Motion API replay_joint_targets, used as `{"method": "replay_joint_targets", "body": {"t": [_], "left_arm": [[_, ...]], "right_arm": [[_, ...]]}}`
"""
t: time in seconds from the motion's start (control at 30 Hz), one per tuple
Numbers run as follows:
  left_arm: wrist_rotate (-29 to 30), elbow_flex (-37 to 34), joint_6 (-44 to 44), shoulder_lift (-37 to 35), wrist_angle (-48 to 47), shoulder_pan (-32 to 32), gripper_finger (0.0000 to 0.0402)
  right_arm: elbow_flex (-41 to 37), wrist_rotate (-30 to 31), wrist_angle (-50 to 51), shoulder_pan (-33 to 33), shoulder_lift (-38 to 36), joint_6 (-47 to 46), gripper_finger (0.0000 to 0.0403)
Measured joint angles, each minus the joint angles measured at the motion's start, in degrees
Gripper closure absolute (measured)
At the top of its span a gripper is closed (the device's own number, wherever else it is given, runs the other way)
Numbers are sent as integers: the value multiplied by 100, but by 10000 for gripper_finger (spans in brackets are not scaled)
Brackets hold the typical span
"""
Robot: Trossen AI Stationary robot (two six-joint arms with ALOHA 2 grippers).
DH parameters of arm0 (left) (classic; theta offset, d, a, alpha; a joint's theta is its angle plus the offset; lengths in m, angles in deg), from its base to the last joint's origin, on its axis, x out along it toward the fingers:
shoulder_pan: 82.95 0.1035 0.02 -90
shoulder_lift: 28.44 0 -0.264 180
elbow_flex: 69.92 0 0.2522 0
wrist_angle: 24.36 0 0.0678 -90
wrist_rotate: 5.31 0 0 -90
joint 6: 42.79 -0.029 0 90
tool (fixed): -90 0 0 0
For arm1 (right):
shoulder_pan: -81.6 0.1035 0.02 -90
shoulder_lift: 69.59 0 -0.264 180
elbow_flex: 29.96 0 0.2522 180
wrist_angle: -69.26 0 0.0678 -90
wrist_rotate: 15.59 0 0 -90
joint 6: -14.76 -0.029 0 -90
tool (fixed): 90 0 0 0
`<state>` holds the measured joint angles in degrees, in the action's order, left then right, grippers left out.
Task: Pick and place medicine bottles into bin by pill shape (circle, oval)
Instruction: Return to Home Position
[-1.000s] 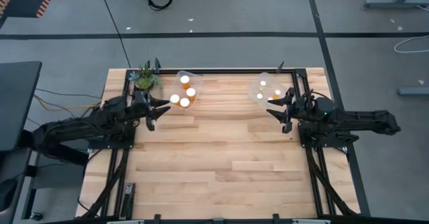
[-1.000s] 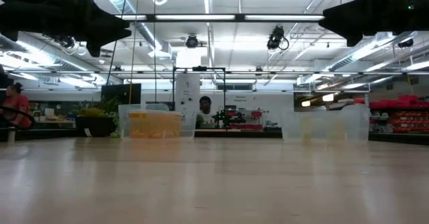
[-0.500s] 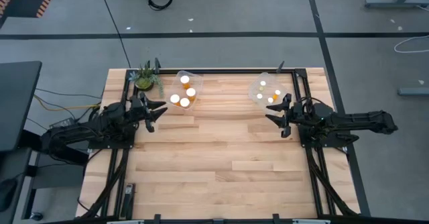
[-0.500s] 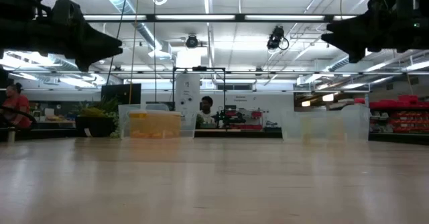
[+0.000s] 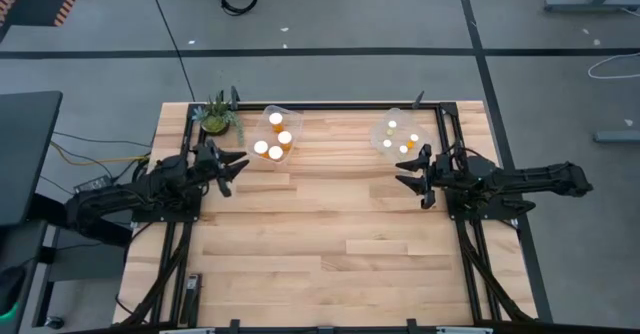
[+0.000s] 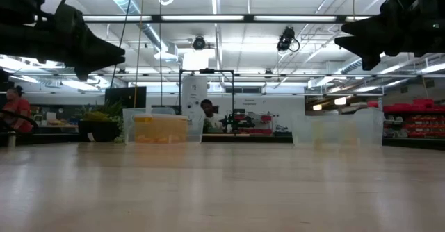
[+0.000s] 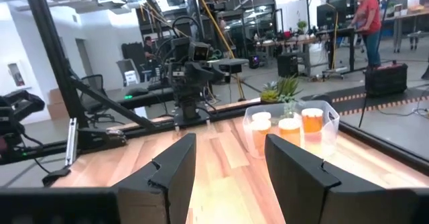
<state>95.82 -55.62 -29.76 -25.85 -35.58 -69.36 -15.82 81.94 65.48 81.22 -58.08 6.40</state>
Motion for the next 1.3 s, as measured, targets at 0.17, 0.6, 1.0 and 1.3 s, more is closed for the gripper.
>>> {"method": "replay_joint_targets", "body": {"t": [0.17, 0.6, 1.0, 1.3], "left_arm": [[39, -7, 75, 0, 136, -25, 249], [28, -7, 87, 0, 298, -23, 261], [23, -9, 75, 0, 306, -23, 250], [21, -11, 75, 0, 311, -23, 256]], "right_arm": [[0, -4, 31, 0, 0, -2, 217], [0, -7, 28, 0, 2, -2, 217], [2, -7, 28, 0, 2, 0, 217], [4, -7, 28, 0, 2, 2, 217]]}}
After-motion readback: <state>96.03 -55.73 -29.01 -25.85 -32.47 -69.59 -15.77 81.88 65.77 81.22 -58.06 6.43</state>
